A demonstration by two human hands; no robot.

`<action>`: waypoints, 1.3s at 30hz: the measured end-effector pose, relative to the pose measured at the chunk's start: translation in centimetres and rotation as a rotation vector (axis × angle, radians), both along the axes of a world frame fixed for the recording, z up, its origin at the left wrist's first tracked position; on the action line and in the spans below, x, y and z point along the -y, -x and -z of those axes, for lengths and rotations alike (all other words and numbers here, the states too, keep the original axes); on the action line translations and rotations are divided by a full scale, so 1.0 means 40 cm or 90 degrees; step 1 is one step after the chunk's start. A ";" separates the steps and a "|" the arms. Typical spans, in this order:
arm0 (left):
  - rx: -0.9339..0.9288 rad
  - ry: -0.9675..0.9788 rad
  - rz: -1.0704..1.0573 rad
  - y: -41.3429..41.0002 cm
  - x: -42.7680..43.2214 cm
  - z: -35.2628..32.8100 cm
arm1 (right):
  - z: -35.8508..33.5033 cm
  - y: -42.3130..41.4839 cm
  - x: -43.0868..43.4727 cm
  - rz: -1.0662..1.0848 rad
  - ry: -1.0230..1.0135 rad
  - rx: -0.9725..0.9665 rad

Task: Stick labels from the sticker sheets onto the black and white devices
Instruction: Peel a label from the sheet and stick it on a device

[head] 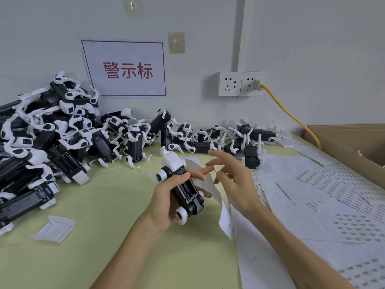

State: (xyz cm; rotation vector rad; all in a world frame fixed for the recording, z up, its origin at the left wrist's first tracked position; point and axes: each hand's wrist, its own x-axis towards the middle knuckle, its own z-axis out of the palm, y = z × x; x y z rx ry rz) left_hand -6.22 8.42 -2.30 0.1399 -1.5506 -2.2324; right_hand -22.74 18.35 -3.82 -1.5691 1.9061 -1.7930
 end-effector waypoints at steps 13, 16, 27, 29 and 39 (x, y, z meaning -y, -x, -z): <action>-0.020 -0.005 -0.056 -0.008 -0.001 -0.009 | -0.029 0.015 -0.002 -0.131 -0.066 0.278; -0.024 0.002 -0.055 -0.007 0.001 -0.005 | -0.030 0.017 -0.005 -0.151 -0.063 0.306; -0.003 0.026 -0.065 -0.007 -0.002 -0.005 | -0.027 0.023 -0.003 -0.107 -0.059 0.283; 0.000 0.039 -0.077 -0.004 -0.001 -0.002 | -0.025 0.018 -0.001 -0.066 -0.031 0.248; 0.019 -0.014 -0.155 0.006 0.013 0.007 | -0.048 0.000 -0.020 -0.106 0.029 0.240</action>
